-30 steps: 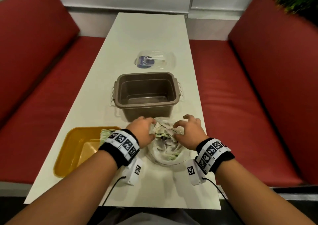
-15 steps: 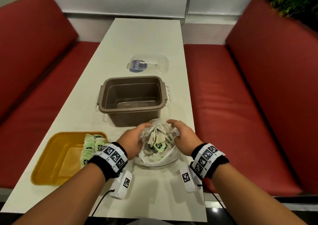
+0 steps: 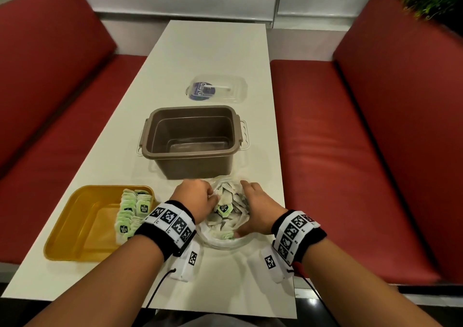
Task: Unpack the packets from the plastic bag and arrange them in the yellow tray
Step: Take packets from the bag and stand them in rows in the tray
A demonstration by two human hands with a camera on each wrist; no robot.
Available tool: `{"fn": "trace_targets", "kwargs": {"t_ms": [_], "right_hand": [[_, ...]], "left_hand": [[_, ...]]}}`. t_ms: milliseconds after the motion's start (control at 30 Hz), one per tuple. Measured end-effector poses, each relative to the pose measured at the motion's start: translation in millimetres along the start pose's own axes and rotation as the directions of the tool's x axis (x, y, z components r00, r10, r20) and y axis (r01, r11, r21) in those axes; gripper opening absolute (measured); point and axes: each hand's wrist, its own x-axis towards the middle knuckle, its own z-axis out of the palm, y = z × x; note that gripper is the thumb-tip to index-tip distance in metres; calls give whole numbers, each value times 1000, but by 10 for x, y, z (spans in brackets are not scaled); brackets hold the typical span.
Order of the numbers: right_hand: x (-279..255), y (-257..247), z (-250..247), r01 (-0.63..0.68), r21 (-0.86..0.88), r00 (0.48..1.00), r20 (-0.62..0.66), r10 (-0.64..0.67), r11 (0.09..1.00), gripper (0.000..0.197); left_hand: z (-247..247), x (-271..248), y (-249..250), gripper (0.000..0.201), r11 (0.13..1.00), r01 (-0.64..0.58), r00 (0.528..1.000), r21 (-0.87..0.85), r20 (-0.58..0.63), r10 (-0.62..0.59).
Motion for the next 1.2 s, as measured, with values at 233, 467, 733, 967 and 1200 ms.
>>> {"fn": "trace_targets", "kwargs": {"t_ms": [233,467,733,967,1200], "right_hand": [[24,21,-48,-9,80,999,-46,13,997,113],[-8,-76,-168,121,22,943,-316,-108,992,49],[9,-214,-202,238,269,915,-386,-122,933,8],[37,-181,-116,209,453,899,-438,12,867,24],[-3,-290,-140,158,487,888,-450,92,859,20]], "left_hand": [[-86,-42,-24,15,999,-47,999,23,-26,47],[-305,-285,-111,6,917,-182,969,-355,-224,106],[-75,-189,-93,16,929,-117,991,-351,-106,85],[162,-115,72,42,995,-61,997,-74,40,65],[-9,-108,61,10,993,-94,996,-65,-12,94]]}}
